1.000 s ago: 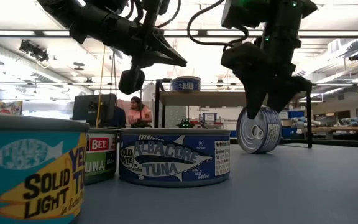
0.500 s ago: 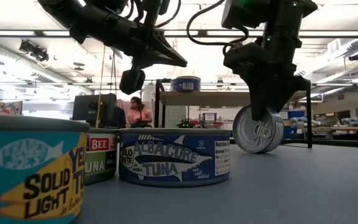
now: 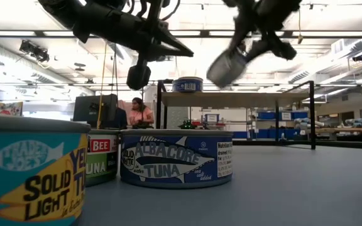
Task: Stack canned seafood by type on shelf
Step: Stack the blue tuna can on top of the blue tuna can on the shelf
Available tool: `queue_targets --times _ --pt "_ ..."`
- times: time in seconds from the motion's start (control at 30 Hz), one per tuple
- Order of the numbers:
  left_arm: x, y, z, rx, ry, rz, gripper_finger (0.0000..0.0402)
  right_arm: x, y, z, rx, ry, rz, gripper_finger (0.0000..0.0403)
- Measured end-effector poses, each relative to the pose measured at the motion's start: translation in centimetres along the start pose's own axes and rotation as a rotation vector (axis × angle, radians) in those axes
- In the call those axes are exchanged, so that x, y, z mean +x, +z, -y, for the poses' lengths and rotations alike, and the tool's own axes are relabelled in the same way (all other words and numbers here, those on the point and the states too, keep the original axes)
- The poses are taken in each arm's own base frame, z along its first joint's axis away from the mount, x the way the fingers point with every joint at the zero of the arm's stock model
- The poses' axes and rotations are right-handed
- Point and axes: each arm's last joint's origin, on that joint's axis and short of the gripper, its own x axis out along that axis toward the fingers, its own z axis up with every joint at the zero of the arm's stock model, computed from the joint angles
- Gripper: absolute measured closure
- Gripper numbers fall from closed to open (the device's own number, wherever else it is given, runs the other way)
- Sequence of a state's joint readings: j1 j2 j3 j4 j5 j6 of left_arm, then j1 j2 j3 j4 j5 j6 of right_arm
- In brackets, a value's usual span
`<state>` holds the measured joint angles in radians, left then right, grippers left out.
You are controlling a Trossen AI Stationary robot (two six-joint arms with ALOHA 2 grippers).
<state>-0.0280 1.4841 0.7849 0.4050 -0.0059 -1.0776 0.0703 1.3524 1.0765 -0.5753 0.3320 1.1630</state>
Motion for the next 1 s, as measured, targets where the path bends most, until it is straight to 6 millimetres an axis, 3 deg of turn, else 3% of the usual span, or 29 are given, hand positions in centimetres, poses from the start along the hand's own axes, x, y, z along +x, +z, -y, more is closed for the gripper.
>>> queue_targets --times 0.17,0.43,0.67,1.0 --pt "0.0 0.3 0.5 -0.003 -0.054 0.029 0.0396 -2.0 2.3 0.1 0.252 0.277 0.273 0.0265" --pt "-0.1 0.6 1.1 -0.036 -0.116 0.060 0.0396 1.3 2.4 3.5 0.672 0.642 0.470 0.0265" --pt "-0.5 0.7 1.5 -0.056 -0.144 0.019 0.0396 4.5 3.2 3.7 0.716 0.632 0.536 0.0265" --pt "-3.6 2.0 2.7 -0.007 -0.068 0.109 0.0396 7.9 5.9 3.7 0.697 0.599 0.518 0.0265"
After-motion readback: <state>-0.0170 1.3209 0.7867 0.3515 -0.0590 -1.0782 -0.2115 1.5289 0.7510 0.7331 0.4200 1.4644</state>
